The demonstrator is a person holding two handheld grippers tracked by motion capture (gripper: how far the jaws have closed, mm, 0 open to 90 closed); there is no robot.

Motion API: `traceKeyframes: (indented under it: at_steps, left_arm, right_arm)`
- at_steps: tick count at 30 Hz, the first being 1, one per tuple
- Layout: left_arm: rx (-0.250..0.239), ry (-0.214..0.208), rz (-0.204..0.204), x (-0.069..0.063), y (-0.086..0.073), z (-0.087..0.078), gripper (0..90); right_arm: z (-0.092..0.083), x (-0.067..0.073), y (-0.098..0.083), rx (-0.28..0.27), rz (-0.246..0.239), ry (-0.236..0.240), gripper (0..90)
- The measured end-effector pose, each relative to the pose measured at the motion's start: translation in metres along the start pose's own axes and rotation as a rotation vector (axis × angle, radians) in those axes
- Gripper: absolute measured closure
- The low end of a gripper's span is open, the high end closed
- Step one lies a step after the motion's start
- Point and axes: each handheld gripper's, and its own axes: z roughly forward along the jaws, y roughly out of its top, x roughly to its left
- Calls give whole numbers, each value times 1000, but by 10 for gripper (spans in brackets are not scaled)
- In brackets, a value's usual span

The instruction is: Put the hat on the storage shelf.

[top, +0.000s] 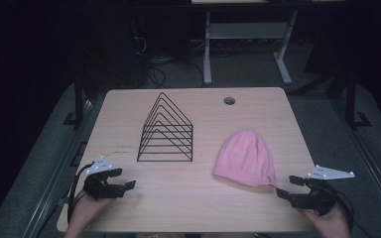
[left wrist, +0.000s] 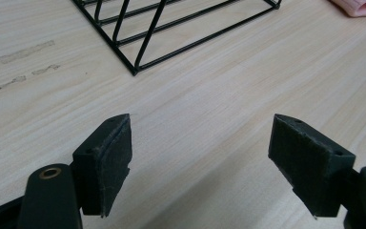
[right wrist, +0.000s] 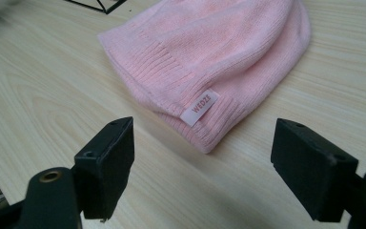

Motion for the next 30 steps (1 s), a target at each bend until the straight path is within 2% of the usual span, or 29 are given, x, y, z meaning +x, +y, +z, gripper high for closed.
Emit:
traceKeyframes:
  at_steps: [4,8,13,16,19,26,27,30]
  left_arm:
    - [4,-6,-3,1,0,1,225]
    - [-1,-12,-13,2,0,2,225]
    - [14,-17,-4,4,-1,5,225]
    - [8,-22,-11,4,-1,4,225]
    - [4,-16,-10,5,-1,1,225]
    - [-6,-20,-25,5,-1,0,225]
    - [-4,-22,-20,5,-1,0,225]
    - [-5,-21,-21,5,-1,0,225]
  right_arm:
    - [1,-2,4,2,-3,12,216]
    - [1,-7,17,3,-17,17,209]
    - [7,-14,35,12,-31,28,208]
    - [9,-17,39,18,-35,29,206]
    - [15,-25,51,29,-25,53,205]
    - [22,-36,71,48,-21,72,208]
    - [25,-40,79,60,-17,80,208]
    - [27,-44,84,69,-29,84,208]
